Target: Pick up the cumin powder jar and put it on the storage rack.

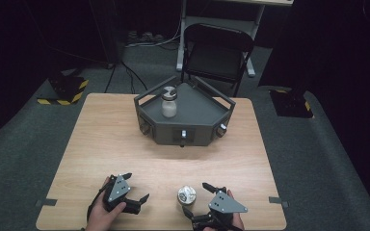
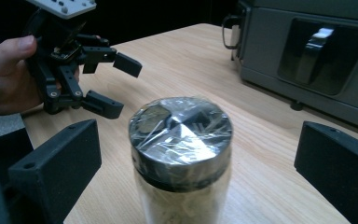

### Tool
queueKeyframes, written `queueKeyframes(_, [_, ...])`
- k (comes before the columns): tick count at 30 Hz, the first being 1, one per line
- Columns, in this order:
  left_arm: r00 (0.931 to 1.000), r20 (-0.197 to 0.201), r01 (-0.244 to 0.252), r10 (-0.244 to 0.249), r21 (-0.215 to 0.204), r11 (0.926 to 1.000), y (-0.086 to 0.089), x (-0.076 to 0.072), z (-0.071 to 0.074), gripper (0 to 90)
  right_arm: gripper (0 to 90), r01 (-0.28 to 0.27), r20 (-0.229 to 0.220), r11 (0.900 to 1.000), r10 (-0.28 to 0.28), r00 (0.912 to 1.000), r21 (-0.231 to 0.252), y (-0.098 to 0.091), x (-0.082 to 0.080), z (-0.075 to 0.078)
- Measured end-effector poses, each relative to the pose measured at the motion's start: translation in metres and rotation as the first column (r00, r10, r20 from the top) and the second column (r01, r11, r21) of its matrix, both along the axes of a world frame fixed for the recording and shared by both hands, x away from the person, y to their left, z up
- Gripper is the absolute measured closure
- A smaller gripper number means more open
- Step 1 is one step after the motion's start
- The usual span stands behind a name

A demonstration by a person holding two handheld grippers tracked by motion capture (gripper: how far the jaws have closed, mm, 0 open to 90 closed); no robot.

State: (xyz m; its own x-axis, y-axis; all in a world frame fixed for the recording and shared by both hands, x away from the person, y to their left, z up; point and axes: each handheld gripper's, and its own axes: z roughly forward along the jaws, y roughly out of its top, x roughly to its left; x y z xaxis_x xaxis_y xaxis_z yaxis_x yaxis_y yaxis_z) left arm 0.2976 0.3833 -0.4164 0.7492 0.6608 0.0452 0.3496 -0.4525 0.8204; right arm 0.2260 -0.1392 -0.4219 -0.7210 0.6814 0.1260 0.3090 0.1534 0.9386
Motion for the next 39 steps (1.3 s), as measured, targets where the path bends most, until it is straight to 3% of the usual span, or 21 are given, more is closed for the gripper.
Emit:
queueKeyframes(12, [1.0000, -0.004, 0.004, -0.004, 0.004, 1.0000, 0.000, 0.001, 0.001, 0.9, 1.0, 0.001, -0.023, 1.0000, -0.001, 0.9997, -0.007, 0.012, 0.005, -0.010])
queueKeyframes(21, [1.0000, -0.003, 0.006, -0.006, 0.007, 1.0000, -0.001, 0.001, 0.001, 0.9, 9.3, 0.014, -0.028, 0.9997, -0.013, 0.9995, 0.018, 0.015, 0.005, -0.016])
queueKeyframes(39, [1.0000, -0.004, 0.004, -0.004, 0.006, 1.0000, -0.001, 0.001, 0.001, 0.9, 29.9, 0.025, 0.022, 0.9994, -0.026, 0.9994, 0.021, 0.018, 0.000, -0.024])
